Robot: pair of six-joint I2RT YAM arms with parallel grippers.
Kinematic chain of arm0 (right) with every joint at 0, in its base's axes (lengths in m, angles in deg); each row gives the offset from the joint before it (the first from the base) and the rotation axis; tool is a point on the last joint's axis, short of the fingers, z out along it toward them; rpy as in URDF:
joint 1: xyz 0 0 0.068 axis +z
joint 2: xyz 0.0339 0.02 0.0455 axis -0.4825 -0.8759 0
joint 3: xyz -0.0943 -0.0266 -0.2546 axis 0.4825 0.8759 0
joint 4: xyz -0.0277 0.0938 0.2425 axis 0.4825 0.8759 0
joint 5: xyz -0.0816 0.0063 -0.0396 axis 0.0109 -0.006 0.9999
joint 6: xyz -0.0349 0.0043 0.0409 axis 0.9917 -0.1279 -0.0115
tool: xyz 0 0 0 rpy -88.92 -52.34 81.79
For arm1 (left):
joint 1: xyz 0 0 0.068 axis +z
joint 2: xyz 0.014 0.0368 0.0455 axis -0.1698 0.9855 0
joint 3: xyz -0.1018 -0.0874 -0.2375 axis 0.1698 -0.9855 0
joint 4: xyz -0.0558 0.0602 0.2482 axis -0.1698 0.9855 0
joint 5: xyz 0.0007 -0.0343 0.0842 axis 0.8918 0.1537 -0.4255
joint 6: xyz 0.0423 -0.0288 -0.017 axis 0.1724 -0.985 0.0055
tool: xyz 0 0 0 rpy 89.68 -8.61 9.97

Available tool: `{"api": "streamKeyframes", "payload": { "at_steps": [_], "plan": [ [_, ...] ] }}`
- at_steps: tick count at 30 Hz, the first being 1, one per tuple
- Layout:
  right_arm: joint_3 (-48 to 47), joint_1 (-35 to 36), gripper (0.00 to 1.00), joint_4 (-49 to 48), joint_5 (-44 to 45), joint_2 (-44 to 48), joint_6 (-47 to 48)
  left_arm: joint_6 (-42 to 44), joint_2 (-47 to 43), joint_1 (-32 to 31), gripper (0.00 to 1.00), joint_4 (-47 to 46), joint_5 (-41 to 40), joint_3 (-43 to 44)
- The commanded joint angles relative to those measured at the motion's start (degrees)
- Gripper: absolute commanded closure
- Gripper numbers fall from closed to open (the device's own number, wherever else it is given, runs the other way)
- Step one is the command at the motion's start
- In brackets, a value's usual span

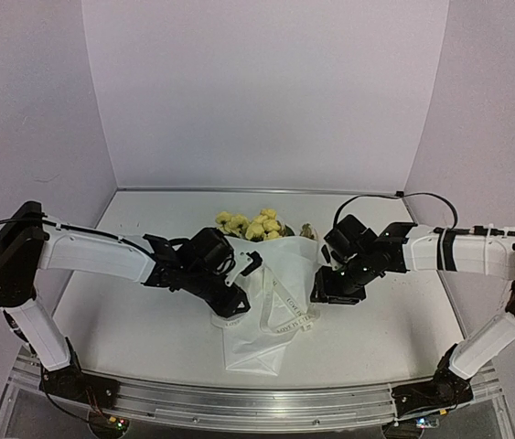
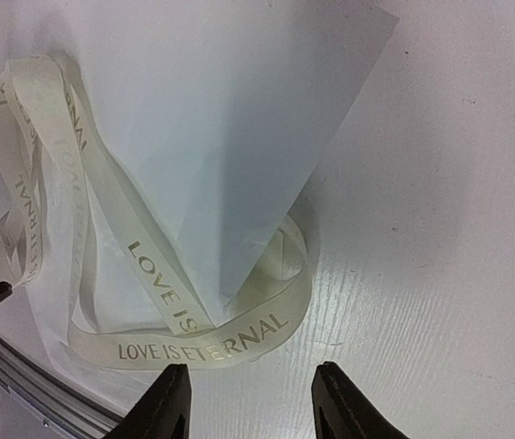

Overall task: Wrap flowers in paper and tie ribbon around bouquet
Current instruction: Tie the ribbon around the folded bouquet.

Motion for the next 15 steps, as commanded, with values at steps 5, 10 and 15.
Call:
{"api": "streamKeyframes", "payload": {
  "at_steps": [5, 10, 15],
  "plan": [
    [0.2, 0.2, 0.54, 0.5, 1.4, 1.5, 0.3, -3.2, -4.1, 3.0, 0.53, -1.0, -7.6, -2.8],
    [0.9, 0.2, 0.54, 0.5, 2.3, 2.6, 0.6, -3.2, -0.5, 3.0, 0.51, 0.7, -7.3, -1.7],
    [2.1, 0.2, 0.53, 0.5, 3.2, 3.9, 0.7, -2.4, 1.5, 3.0, 0.49, 1.1, -5.7, -0.1]
  ]
}}
